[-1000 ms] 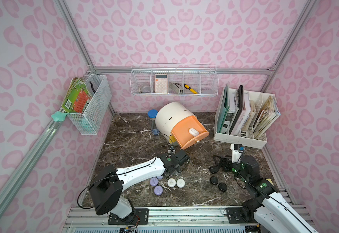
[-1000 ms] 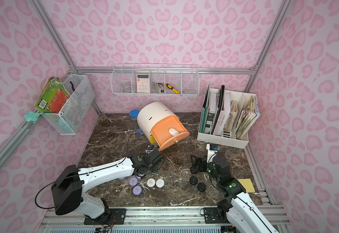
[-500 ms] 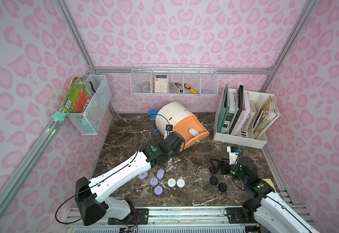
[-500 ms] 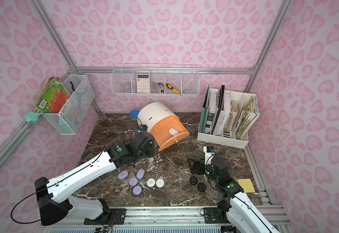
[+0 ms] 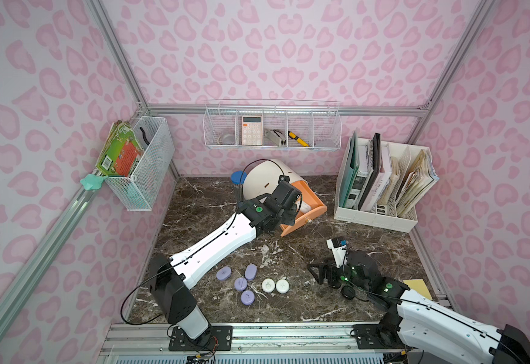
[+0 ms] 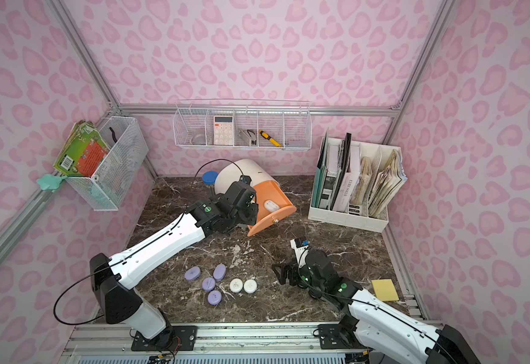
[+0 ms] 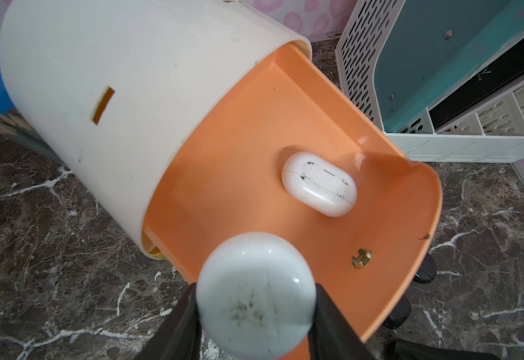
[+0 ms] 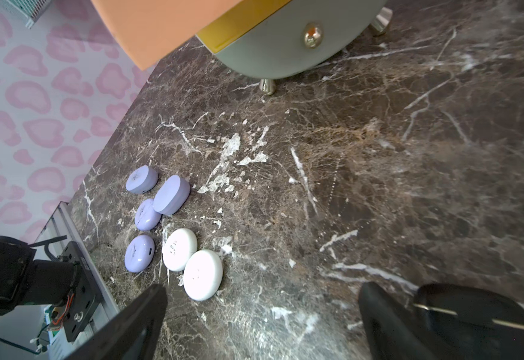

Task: Put the bluetooth earphones in the drawer according to color
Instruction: Place the bluetooth earphone in the drawer.

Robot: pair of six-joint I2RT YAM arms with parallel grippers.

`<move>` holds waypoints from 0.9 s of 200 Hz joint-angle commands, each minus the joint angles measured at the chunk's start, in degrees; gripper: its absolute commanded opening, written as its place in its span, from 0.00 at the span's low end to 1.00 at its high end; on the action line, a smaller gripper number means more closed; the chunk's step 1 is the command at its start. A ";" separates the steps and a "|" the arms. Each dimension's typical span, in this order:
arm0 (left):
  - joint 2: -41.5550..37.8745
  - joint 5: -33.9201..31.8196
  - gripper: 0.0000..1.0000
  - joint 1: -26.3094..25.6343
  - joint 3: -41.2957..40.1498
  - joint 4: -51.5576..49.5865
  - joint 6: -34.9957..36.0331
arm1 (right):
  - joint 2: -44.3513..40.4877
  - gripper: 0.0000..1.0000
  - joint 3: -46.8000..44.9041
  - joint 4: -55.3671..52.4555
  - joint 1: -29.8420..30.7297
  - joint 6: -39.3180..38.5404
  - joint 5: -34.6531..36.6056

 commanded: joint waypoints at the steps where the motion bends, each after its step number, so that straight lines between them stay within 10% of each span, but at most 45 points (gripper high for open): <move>1: 1.51 1.66 0.43 0.26 1.48 -1.46 0.50 | 1.50 0.98 0.49 2.18 2.97 -1.43 4.59; 75: 0.13 3.10 0.87 0.56 0.90 -1.87 -0.77 | 5.14 0.98 0.92 1.80 7.05 -2.49 7.46; 180: -26.33 -2.19 0.99 0.79 -29.21 10.67 -4.75 | 10.28 0.95 3.86 0.40 17.18 -7.72 11.40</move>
